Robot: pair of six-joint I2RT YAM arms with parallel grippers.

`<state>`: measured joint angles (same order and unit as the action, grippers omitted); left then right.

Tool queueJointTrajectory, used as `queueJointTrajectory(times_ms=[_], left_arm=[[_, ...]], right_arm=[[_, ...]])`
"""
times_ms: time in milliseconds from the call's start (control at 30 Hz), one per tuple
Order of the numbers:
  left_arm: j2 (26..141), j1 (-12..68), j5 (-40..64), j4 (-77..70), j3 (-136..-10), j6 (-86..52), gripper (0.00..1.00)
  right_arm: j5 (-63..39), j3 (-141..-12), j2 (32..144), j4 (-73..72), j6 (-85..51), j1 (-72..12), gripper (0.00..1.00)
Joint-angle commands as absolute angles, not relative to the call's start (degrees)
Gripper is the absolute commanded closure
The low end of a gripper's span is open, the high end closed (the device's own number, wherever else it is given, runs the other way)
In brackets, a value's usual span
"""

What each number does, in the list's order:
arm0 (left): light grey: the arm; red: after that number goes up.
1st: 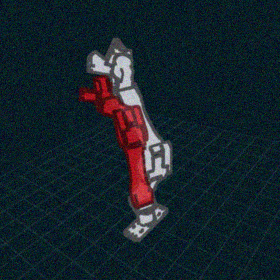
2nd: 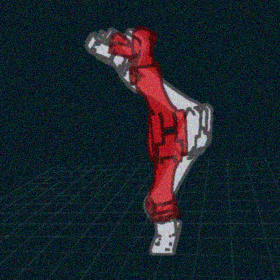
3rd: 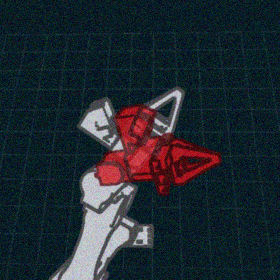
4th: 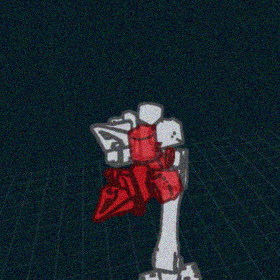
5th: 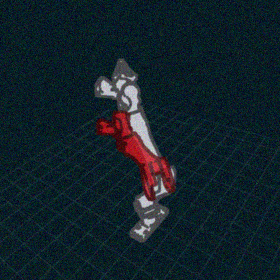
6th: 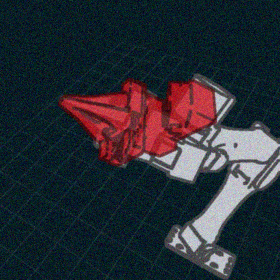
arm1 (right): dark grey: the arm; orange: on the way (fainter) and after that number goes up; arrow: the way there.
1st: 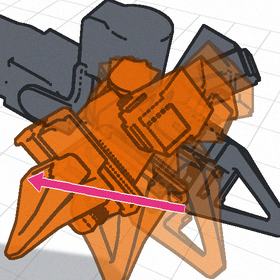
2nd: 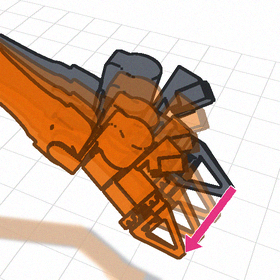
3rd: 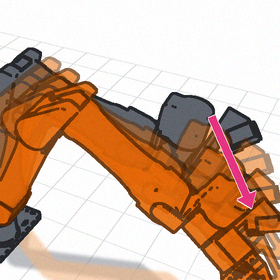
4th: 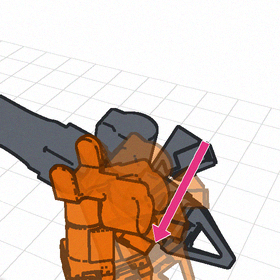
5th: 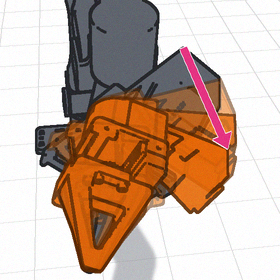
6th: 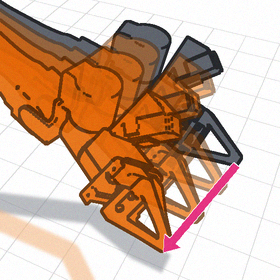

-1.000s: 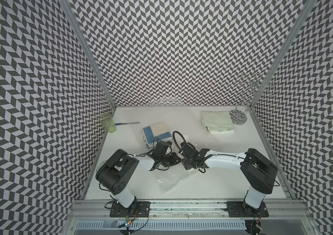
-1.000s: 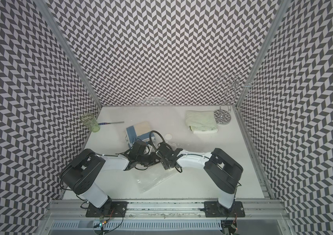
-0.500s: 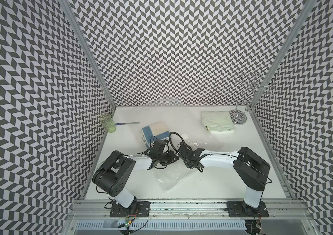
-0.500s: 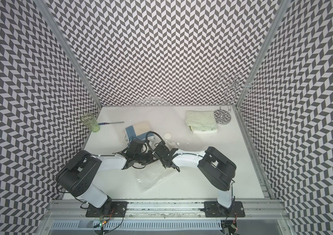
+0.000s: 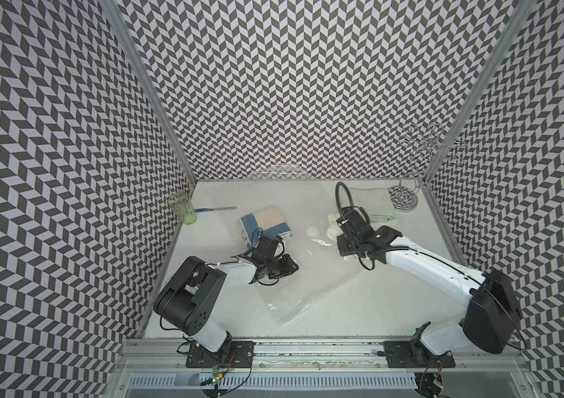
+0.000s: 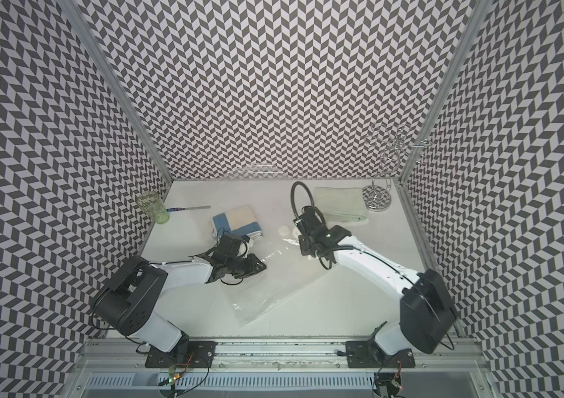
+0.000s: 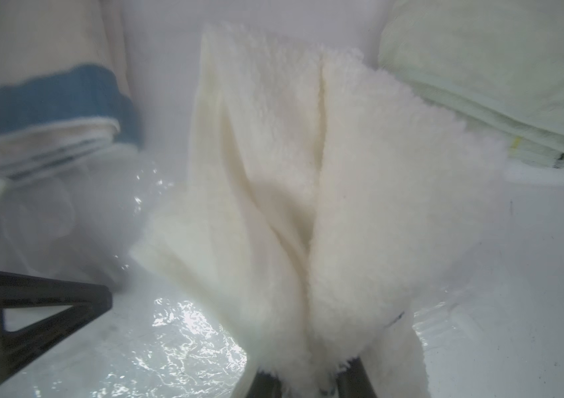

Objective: Place the folded towel into the vacuum bag
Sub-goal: Pick up the towel from the vacuum bag, then open the vacuum bag at the center of the board.

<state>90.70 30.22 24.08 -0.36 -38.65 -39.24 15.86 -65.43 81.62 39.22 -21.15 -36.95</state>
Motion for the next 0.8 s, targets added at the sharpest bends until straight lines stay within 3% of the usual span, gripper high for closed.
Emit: queueJointTrajectory(times_ms=[0,167,300,467,767], left_arm=[[85.5,34.7,19.3,10.1,-45.9,-32.5,0.63],[84.4,45.5,13.4,22.5,-53.4,-25.4,0.36],[89.1,54.9,5.9,29.6,-58.9,-21.1,0.20],[96.9,61.2,-3.8,36.8,-65.4,-17.3,0.14],[106.8,65.9,-18.3,44.0,-72.1,-14.5,0.15]], right_arm=[[10.4,-63.0,75.3,42.1,-22.0,-31.5,1.00],[4.7,-54.0,67.2,38.9,-22.5,-22.9,1.00],[0.4,-49.9,64.2,36.8,-22.6,-18.2,1.00],[-2.6,-49.0,63.7,35.8,-21.7,-15.8,1.00],[-6.8,-47.2,64.0,34.6,-20.8,-15.6,1.00]])
